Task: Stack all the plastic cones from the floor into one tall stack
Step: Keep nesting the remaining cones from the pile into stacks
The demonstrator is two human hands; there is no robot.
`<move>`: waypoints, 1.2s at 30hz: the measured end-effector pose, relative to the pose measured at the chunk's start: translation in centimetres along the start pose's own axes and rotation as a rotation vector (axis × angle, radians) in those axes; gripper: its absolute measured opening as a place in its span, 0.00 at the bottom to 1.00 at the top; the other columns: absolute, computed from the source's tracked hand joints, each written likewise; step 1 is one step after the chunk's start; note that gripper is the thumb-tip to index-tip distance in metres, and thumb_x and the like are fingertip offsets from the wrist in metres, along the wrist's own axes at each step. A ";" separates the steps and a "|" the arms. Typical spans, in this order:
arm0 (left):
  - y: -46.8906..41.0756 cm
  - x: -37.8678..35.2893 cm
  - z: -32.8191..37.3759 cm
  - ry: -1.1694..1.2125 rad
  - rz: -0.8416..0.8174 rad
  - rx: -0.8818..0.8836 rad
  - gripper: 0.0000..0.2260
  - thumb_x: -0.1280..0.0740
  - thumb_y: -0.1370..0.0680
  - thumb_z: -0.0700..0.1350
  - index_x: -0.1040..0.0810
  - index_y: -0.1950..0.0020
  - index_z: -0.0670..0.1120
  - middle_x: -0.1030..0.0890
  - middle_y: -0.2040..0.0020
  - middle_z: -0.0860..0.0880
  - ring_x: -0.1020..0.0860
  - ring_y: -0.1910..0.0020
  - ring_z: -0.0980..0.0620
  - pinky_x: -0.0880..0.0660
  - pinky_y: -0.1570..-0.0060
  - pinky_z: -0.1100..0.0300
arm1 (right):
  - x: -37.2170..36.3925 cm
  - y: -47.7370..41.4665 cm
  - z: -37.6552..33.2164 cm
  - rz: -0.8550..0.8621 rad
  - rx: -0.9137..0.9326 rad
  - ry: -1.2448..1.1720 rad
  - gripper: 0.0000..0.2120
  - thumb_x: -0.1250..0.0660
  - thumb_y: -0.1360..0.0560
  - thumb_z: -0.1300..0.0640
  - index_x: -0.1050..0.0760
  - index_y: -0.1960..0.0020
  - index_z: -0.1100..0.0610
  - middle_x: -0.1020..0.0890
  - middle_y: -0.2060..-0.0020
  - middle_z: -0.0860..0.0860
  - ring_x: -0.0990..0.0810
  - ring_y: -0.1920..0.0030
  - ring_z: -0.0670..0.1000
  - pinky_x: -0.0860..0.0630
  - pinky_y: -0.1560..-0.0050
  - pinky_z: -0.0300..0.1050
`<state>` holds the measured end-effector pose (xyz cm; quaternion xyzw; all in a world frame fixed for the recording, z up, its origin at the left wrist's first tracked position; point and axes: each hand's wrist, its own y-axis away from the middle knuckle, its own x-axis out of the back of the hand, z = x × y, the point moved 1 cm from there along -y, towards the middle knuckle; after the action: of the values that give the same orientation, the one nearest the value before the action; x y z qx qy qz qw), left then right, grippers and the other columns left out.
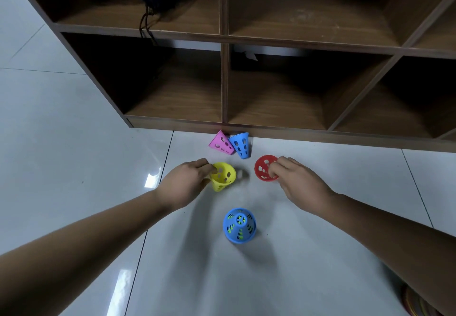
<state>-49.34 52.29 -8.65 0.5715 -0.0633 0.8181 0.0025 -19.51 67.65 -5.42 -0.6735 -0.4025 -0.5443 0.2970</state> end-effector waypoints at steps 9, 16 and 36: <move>3.0 4.7 3.5 0.244 0.133 0.117 0.14 0.39 0.13 0.57 0.18 0.38 0.52 0.21 0.54 0.56 0.22 0.61 0.51 0.24 0.60 0.53 | 4.5 3.1 -4.7 0.206 -0.198 -0.552 0.04 0.28 0.19 0.57 0.20 0.50 0.49 0.18 0.54 0.44 0.17 0.53 0.49 0.20 0.52 0.45; 4.0 10.1 8.1 0.668 0.305 0.407 0.13 0.38 0.13 0.50 0.22 0.54 0.47 0.18 0.62 0.51 0.20 0.64 0.51 0.29 0.62 0.65 | 8.6 4.3 -8.0 0.258 -0.429 -1.187 0.03 0.32 0.17 0.63 0.21 0.49 0.61 0.15 0.63 0.60 0.14 0.62 0.57 0.17 0.58 0.45; 7.0 7.6 11.9 1.452 -0.249 0.535 0.16 0.35 0.16 0.55 0.25 0.56 0.45 0.22 0.61 0.40 0.30 0.68 0.47 0.31 0.60 0.56 | 1.3 5.7 -10.1 -0.228 -0.713 -1.356 0.07 0.34 0.16 0.61 0.23 0.52 0.62 0.19 0.57 0.58 0.20 0.60 0.53 0.23 0.63 0.48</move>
<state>-41.33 43.55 1.76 -0.1224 0.2181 0.9682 -0.0029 -19.50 56.65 -1.59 -0.8687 -0.3638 -0.1367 -0.3071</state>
